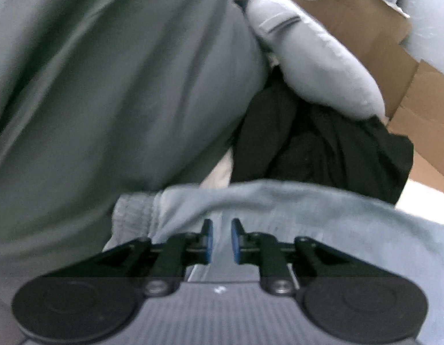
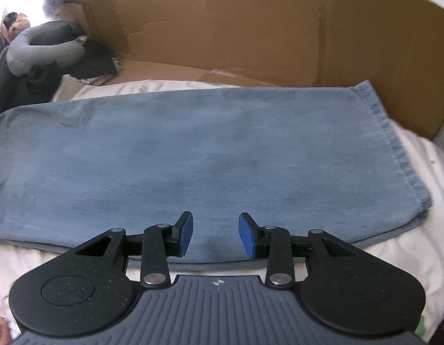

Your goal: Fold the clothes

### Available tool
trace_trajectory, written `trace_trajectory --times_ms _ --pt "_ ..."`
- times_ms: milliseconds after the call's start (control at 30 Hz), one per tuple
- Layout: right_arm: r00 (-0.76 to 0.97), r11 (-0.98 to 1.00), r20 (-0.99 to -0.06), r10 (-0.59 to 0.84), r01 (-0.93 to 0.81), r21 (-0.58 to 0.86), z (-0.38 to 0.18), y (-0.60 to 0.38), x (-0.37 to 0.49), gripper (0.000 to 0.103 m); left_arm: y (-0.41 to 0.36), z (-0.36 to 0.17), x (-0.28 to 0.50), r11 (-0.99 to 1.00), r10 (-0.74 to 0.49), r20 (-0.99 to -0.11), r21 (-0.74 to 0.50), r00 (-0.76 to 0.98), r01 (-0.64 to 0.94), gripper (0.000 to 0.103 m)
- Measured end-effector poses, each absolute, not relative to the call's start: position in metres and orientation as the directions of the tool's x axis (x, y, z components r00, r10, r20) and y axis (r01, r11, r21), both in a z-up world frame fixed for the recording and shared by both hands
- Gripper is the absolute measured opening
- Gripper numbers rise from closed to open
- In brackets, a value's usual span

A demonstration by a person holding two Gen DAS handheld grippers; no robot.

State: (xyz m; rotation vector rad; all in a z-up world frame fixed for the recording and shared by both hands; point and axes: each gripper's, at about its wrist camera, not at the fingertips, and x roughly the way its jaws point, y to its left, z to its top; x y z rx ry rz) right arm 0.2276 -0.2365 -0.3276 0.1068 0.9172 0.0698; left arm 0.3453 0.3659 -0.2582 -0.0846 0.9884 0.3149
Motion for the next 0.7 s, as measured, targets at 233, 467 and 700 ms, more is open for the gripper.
trace_trajectory --times_ms 233,467,700 --pt "0.599 0.993 -0.795 0.092 0.002 0.116 -0.332 -0.241 0.226 0.044 0.374 -0.285 0.301 0.940 0.278 -0.847 0.142 0.453 -0.312 0.016" --pt "0.570 0.992 -0.814 0.110 -0.015 0.124 -0.338 -0.237 0.228 0.056 0.398 -0.329 0.309 0.904 0.344 -0.853 0.188 0.393 -0.384 0.015" --pt "0.555 0.992 -0.824 0.115 -0.022 0.123 -0.340 -0.232 0.224 0.064 0.396 -0.332 0.333 0.883 0.396 -0.842 0.240 0.366 -0.404 0.015"
